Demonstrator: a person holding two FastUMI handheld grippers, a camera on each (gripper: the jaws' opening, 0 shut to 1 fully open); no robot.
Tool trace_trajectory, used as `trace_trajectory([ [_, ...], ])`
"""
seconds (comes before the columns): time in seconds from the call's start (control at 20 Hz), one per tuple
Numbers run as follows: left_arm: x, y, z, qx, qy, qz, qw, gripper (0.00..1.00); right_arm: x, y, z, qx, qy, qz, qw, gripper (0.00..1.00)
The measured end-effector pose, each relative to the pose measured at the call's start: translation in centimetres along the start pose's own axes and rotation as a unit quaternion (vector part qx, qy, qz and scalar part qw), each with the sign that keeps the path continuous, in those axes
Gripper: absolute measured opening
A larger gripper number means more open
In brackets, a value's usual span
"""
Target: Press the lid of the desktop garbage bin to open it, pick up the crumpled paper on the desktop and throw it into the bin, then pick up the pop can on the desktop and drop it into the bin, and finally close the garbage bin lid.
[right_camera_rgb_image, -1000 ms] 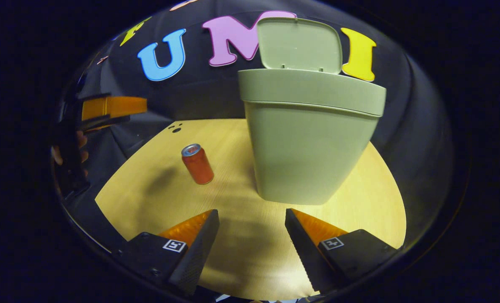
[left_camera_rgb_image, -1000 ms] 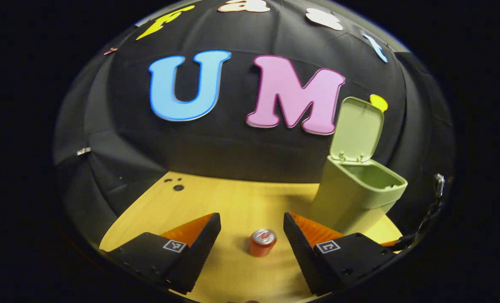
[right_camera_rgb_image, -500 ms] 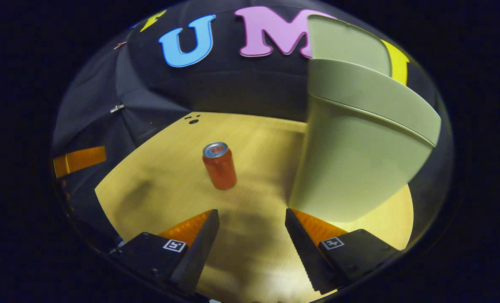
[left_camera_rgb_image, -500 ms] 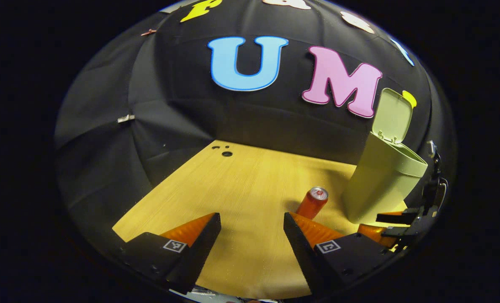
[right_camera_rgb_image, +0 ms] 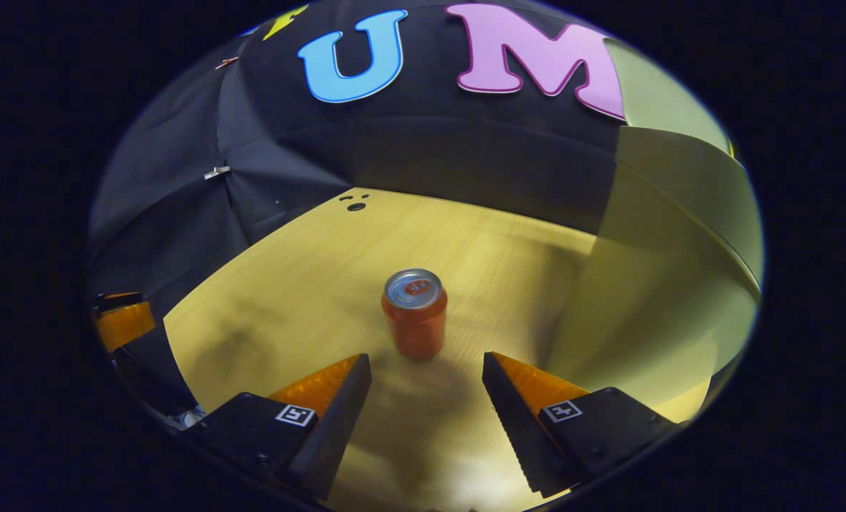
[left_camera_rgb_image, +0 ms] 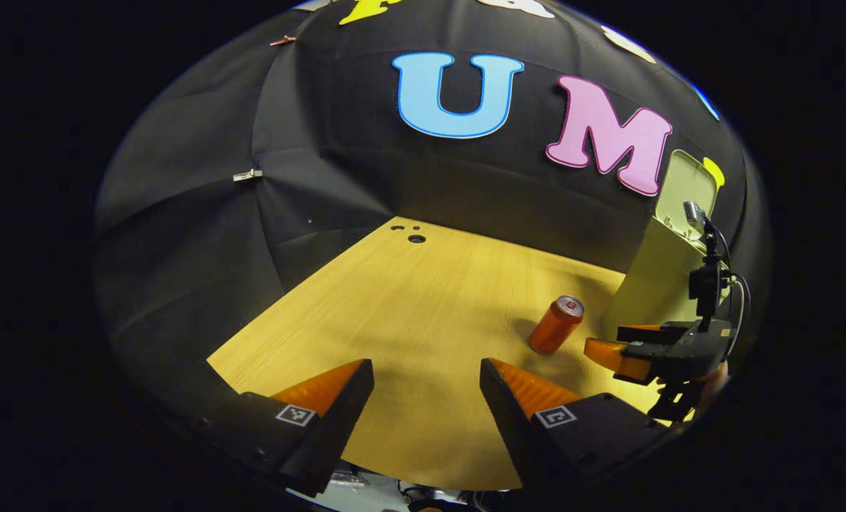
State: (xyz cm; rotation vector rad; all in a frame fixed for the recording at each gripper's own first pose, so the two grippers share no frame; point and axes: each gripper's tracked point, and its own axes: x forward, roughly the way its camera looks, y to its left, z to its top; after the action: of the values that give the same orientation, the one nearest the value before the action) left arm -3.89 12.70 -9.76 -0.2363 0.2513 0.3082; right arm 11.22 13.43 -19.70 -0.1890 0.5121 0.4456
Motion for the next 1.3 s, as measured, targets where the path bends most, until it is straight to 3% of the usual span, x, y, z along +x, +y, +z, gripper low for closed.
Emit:
trace_trajectory([
  [0.65, -0.2, 1.7, -2.1, -0.013, 0.028, 0.042, 0.999, 0.96, 7.7, 1.0, -0.3, 0.007, 0.033, -0.005, 0.999, 0.99],
  [0.8, -0.2, 2.4, -2.4, -0.014, 0.033, 0.049, 0.998, 0.96, 8.8, 0.2, 0.0, 0.002, 0.036, -0.025, 0.999, 1.00],
  [1.1, 0.3, 1.4, -2.4, -0.014, 0.034, 0.038, 0.999, 0.96, 10.4, -0.1, 0.3, 0.006, 0.043, -0.035, 0.998, 0.99],
  [1.3, 0.4, 1.2, -2.5, 0.017, 0.034, 0.032, 0.999, 0.96, 10.8, -0.1, 0.5, 0.001, 0.044, -0.040, 0.998, 0.99],
])
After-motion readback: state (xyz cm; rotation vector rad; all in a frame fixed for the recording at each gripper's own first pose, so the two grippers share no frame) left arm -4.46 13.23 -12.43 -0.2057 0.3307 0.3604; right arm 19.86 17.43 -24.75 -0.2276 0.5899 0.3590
